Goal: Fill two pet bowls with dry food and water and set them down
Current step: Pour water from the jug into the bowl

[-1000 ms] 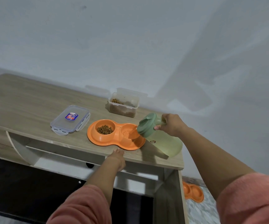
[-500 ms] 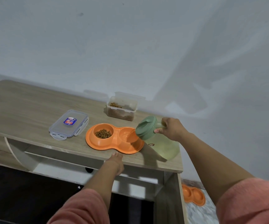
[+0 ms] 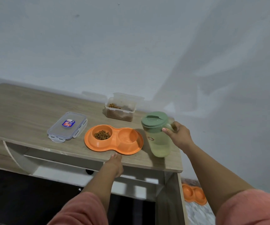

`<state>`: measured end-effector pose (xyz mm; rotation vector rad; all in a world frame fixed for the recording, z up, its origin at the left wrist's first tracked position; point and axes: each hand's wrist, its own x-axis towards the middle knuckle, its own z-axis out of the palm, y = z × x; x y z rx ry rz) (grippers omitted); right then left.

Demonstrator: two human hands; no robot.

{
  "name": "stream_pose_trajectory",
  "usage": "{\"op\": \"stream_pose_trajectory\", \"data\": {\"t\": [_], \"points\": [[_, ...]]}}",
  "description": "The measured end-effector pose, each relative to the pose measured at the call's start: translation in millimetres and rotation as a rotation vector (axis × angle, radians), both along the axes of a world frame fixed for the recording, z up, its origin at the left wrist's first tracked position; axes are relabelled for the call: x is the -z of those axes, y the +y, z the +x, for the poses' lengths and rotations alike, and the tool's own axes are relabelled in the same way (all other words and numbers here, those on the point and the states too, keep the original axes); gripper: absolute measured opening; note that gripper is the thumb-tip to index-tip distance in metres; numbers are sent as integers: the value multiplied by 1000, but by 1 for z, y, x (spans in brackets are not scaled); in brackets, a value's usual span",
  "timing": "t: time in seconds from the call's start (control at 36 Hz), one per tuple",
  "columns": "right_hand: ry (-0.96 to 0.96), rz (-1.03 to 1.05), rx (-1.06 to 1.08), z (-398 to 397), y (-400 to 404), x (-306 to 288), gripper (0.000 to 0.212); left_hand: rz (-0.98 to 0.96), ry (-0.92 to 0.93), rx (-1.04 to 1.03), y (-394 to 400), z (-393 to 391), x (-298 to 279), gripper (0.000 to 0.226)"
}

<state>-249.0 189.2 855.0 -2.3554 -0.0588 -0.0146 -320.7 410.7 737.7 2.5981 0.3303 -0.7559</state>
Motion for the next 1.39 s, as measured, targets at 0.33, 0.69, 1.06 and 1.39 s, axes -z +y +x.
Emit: {"op": "stream_pose_trajectory", "data": {"t": [0.33,0.69,1.06,1.39], "points": [[43,350,208,-26,-15,34,24,-15,-13,1,2,1,3,71],[229,464,622,-46,12,61,62,-246,-383,-368,35,-30,19,48],[594,480,536,-51,80,87,53,-174,-435,-611,82,-17,5,42],[557,387,642,-16,153,87,74,-189,-254,-643,139,52,3,80]]}}
